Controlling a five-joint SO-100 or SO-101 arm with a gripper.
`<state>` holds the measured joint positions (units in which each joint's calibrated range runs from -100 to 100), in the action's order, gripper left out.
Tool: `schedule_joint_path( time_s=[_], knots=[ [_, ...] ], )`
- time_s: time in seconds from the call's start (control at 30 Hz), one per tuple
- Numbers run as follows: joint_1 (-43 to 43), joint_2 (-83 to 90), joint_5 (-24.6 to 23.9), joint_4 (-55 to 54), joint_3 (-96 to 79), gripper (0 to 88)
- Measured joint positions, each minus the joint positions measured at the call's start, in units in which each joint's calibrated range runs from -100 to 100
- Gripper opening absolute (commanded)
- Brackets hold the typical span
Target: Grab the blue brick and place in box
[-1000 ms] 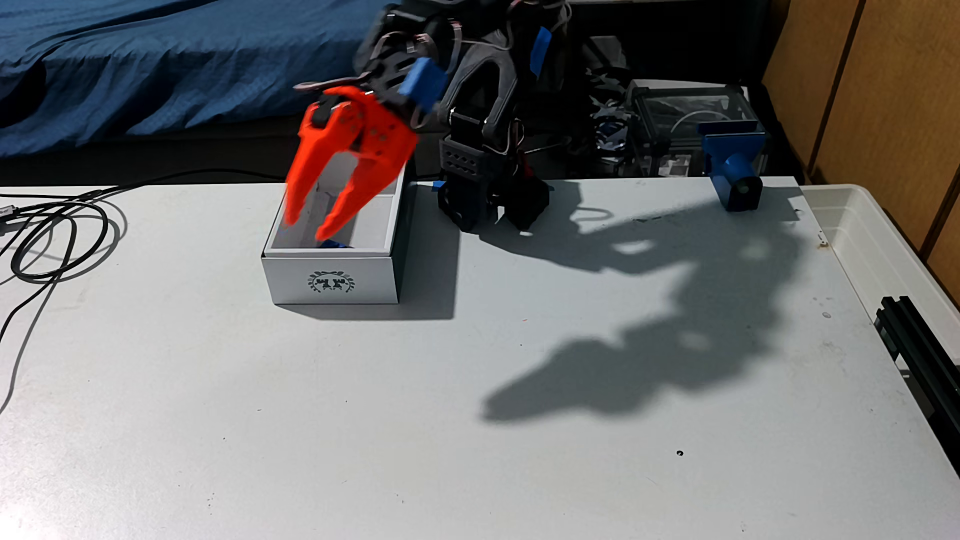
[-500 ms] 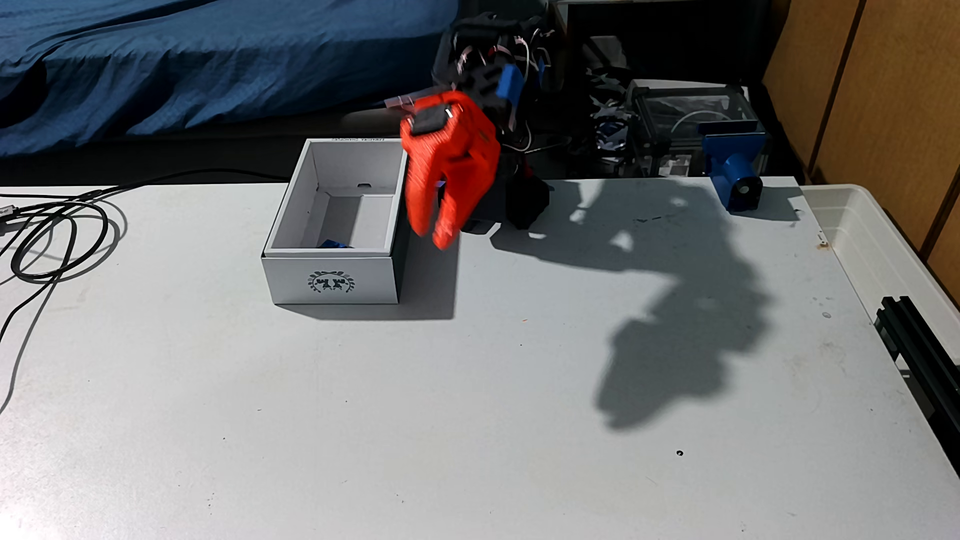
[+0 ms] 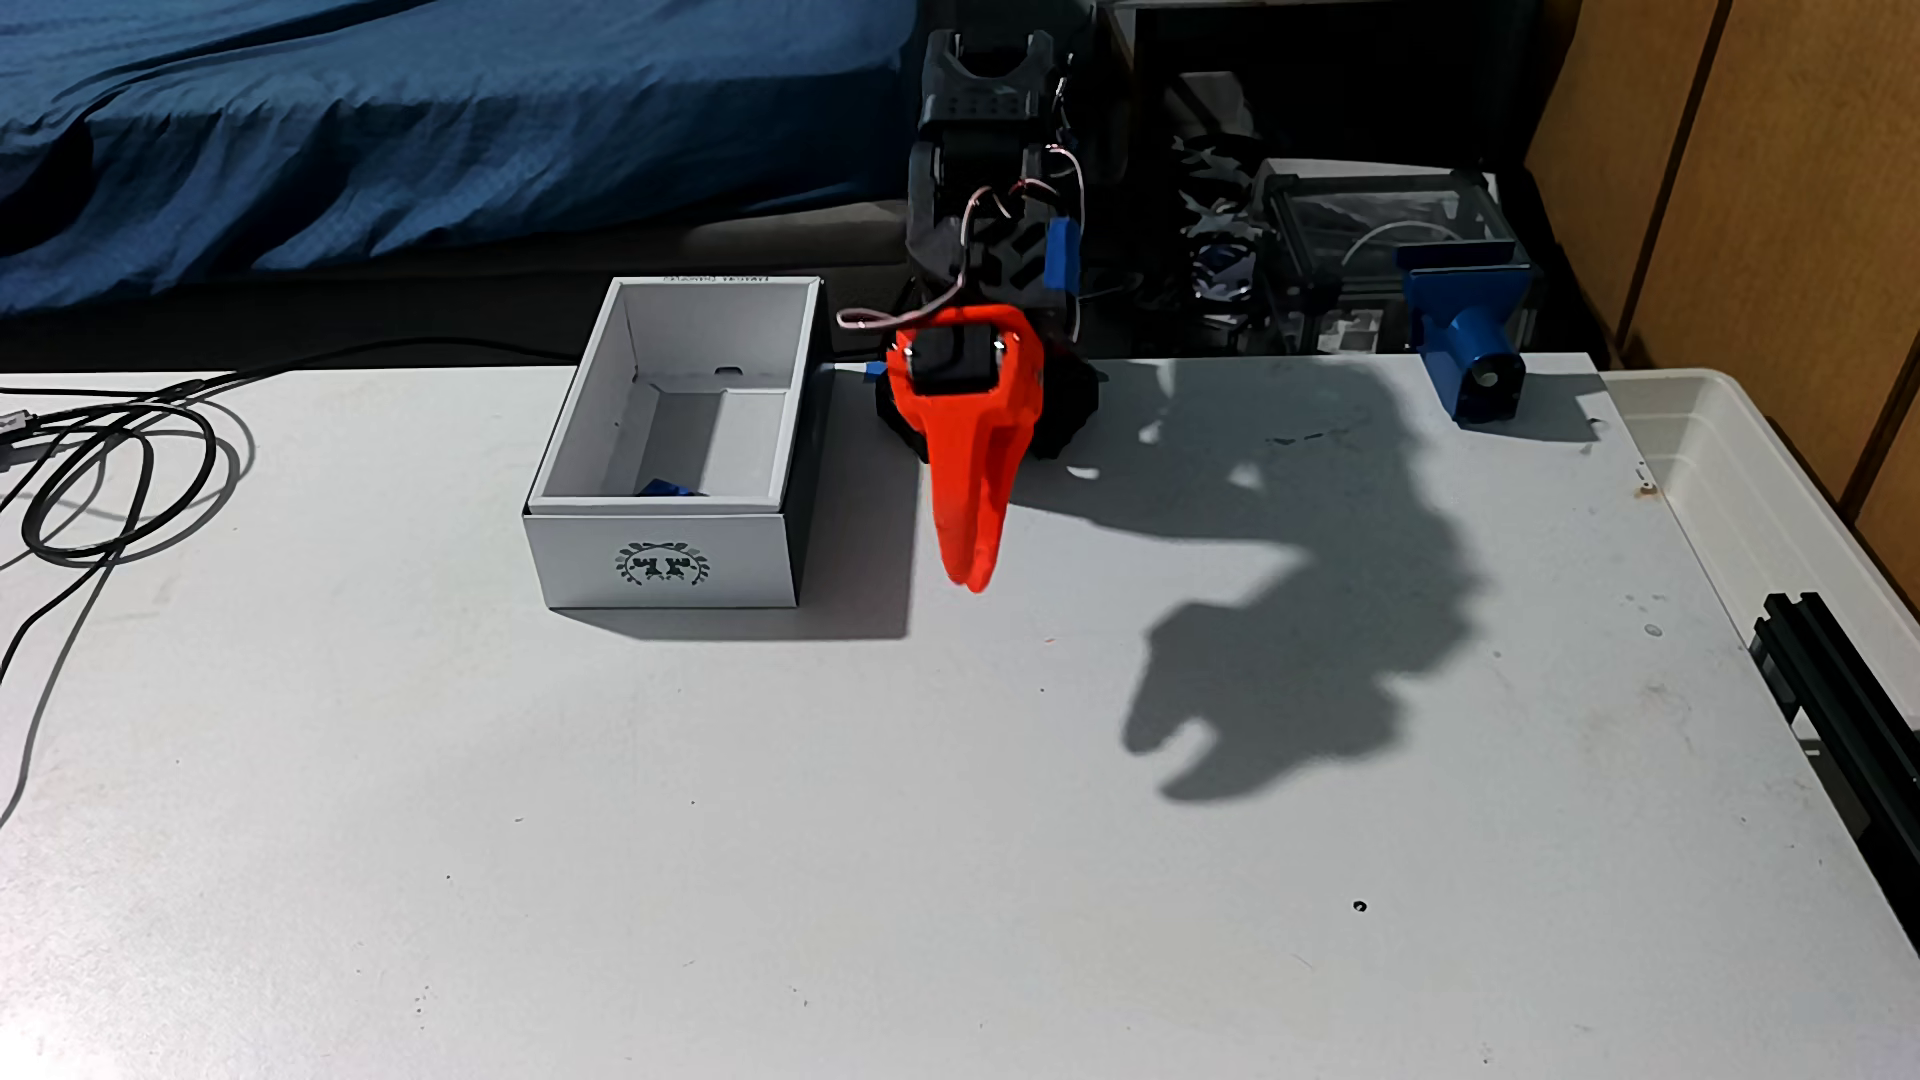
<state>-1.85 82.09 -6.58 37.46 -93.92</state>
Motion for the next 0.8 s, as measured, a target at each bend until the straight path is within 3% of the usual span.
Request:
schedule_joint_path(
  time_s=[0.2,0.4,0.53,0.8],
  knots=[
    [-0.4,0.0,7.2,-2.5,-1.9,11.0],
    [-0.7,0.0,7.8,-2.6,-2.7,10.7],
    [-0.7,0.0,7.8,-2.6,-2.8,1.0],
    [-0.7,0.0,7.8,-2.6,-2.8,0.8]
  ],
)
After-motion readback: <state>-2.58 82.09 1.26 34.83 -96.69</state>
